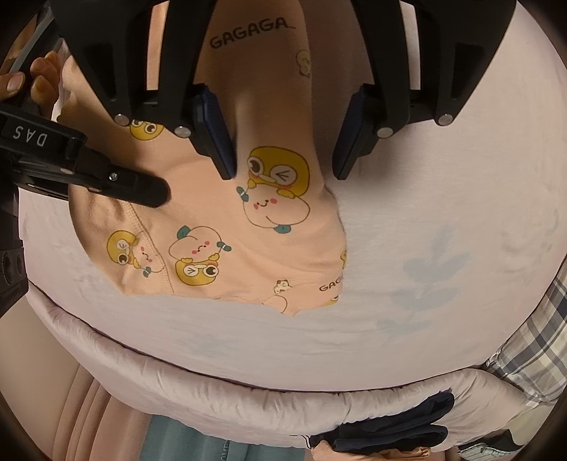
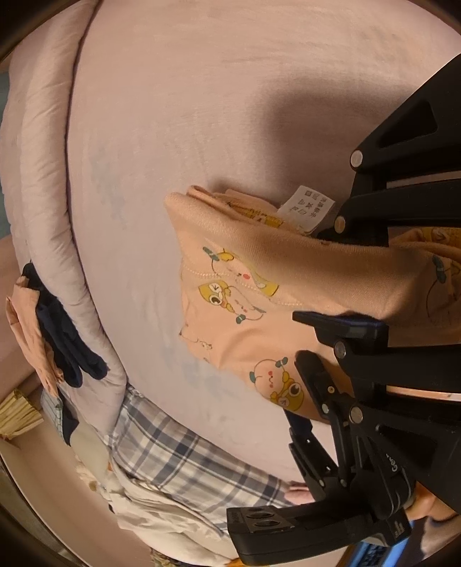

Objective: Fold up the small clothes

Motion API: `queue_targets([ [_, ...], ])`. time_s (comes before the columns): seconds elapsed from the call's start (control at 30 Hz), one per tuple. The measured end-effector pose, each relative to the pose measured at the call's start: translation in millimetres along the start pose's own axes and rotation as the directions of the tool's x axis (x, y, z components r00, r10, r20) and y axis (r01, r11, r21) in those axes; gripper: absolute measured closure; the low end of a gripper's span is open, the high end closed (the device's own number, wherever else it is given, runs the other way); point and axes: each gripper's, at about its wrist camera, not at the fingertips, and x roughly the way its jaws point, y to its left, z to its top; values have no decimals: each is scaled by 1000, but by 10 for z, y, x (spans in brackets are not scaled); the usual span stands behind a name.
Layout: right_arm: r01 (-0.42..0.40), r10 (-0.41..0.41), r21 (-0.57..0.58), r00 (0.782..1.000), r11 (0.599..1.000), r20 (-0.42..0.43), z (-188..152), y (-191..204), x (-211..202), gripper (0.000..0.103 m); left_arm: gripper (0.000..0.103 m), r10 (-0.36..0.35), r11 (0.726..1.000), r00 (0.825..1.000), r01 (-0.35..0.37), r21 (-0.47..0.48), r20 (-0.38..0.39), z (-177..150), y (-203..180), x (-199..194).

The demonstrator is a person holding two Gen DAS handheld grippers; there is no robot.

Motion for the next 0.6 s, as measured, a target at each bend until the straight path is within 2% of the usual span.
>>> queue_targets([
  [0.07, 4, -4, 12, 1000, 1000, -3, 4, -25, -3, 70, 39, 13, 1000, 1000, -13, -1, 1, -2, 12, 3],
  [0.6, 27, -27, 25, 1000, 999, 3, 6, -74, -23, 64, 32, 31, 1000, 1000, -31, -3, 1, 4, 33, 12],
])
